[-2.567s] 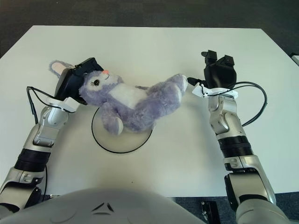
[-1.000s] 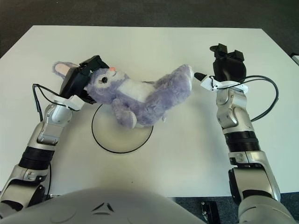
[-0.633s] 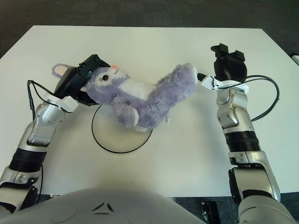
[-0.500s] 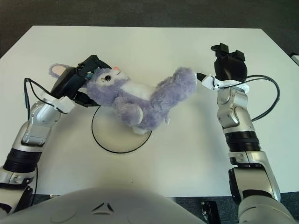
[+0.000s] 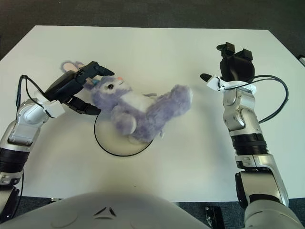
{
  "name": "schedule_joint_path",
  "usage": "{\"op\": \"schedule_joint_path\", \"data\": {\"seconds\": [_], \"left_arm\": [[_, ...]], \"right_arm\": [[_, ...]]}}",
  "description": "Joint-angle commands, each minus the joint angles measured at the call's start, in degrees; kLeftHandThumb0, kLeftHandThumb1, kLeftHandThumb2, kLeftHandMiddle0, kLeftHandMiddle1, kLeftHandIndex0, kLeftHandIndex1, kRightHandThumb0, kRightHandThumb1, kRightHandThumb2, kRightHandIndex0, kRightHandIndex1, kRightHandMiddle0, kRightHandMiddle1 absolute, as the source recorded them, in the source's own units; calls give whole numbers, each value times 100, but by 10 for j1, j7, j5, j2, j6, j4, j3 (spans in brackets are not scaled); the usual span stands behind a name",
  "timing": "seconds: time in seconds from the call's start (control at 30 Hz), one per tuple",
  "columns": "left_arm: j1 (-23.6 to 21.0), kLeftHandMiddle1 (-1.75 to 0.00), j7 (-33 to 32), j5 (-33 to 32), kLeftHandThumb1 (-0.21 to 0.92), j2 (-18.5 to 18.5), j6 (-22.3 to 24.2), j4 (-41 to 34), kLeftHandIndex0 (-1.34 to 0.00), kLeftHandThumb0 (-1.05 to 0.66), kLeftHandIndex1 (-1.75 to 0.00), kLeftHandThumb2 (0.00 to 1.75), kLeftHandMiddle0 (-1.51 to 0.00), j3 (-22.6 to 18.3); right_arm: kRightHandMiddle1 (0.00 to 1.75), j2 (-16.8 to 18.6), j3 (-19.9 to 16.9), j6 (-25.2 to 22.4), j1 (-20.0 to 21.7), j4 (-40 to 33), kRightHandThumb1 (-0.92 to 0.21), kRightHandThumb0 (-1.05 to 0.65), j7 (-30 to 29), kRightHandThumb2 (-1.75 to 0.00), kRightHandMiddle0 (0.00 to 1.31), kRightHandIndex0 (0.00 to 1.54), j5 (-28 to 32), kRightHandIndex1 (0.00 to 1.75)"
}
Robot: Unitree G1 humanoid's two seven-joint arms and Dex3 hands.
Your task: Put the doll into the plate.
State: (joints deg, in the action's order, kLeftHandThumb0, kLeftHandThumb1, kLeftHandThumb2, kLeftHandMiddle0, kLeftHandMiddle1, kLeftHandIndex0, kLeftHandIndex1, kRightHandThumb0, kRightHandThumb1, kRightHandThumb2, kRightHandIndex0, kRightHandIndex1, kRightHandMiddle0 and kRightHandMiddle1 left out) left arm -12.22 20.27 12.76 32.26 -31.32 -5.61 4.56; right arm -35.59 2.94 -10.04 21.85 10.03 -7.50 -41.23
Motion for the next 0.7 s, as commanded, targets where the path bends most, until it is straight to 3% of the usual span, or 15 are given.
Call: {"op": "schedule_joint_path", "data": {"seconds": [0.0,0.33,0.67], "left_arm": [[-15,-42,16,-9,60,16,-24,14,0,-85,-87,61,-23,-4],[-23,-35,34,-15,60,30,-40,26,0,-82,-77,59,-21,-4],[-28,-32,63,-67,60,34,-36,28,0,-82,-83,61,-23,-9]], "right_arm": [[84,-12,0,6,2,-7,-65,-57,3,-70,0,0,-3,126],[88,-14,-2,10,-1,-10,-60,-55,1,-75,0,0,-3,129],[92,-19,0,19,-2,-10,-61,-57,-6,-75,0,0,-5,141]]}}
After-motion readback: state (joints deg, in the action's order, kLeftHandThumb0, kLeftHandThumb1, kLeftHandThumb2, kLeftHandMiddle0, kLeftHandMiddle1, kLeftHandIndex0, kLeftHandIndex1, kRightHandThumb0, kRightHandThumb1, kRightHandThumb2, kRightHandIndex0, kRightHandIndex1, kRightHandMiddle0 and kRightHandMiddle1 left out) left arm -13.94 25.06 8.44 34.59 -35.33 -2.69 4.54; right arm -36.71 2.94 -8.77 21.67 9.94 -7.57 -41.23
